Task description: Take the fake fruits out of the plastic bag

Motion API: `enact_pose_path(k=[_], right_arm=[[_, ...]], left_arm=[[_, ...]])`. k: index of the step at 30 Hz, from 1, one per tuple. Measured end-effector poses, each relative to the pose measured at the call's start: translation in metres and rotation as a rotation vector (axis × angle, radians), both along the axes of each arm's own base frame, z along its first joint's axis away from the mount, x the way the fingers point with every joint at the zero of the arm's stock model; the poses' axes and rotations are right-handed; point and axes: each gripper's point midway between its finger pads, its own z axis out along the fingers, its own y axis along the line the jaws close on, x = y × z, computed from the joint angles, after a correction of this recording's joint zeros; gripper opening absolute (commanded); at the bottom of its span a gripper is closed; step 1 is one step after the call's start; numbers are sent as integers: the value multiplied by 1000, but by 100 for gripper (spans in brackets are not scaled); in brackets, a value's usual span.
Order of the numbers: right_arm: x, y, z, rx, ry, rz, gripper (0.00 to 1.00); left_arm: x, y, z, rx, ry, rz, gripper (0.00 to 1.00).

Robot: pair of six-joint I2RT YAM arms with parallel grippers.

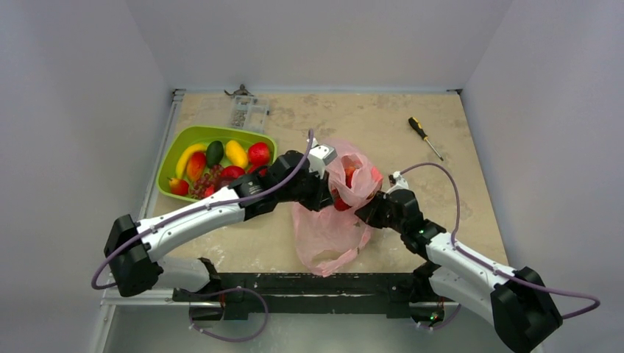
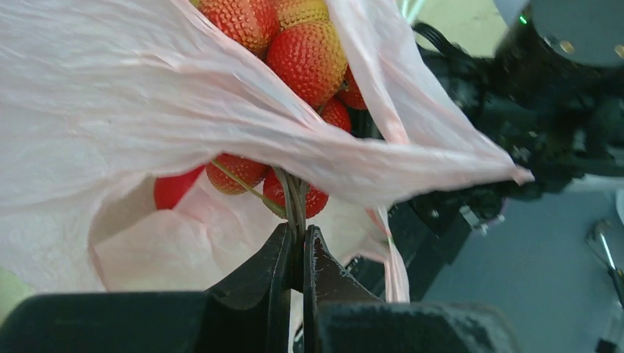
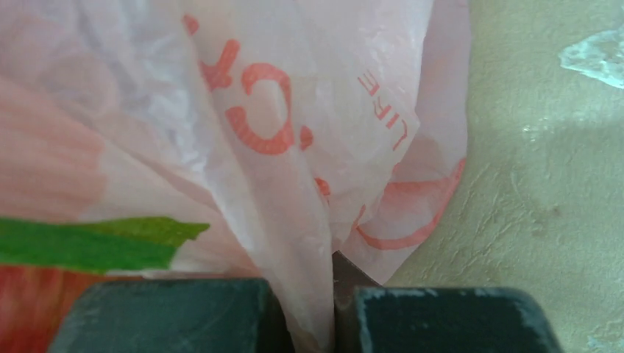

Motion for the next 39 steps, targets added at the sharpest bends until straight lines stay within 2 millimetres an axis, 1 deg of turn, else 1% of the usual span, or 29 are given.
enact_pose_path(k=[3,7,10,12,14,17,18,22,23,25,27,31,33,35,37,39], right_arm=[[5,-6,-2,-1,11,-62,0],[10,-17,-4,-8,28,-160,0],[13,-24,-4,-1,34,-221,0],[14,-26,-2,5,37,-250,0],[16,-28,2,13,39,-272,0],[21,-27,12,17,56,-298,0],[23,-26,17,23,63,-303,0],[37,-9,57,91,80,-300,0],[41,-4,66,107,89,-296,0],[48,5,80,138,102,-287,0],[52,11,84,157,124,-278,0],[51,19,76,167,200,-257,0],[48,21,73,174,230,-250,0],[46,23,74,185,239,-243,0],[46,23,78,189,231,-241,0],[46,22,85,189,215,-234,0]], left_arm=[[-23,9,2,-23,29,-70,0],[-60,37,-6,-29,83,-146,0],[-78,56,-5,-24,93,-174,0],[-88,71,1,-20,78,-178,0],[-93,87,12,-25,40,-167,0],[-94,115,33,-29,-43,-100,0],[-91,127,42,-26,-74,-56,0],[-68,176,75,24,-174,204,0],[-61,187,82,41,-196,275,0],[-47,209,87,111,-222,400,0],[-34,226,88,203,-227,497,0],[-1,253,86,380,-206,683,0],[13,264,79,428,-182,746,0],[26,282,75,438,-161,829,0],[33,299,68,440,-138,896,0],[40,313,57,447,-100,957,0]])
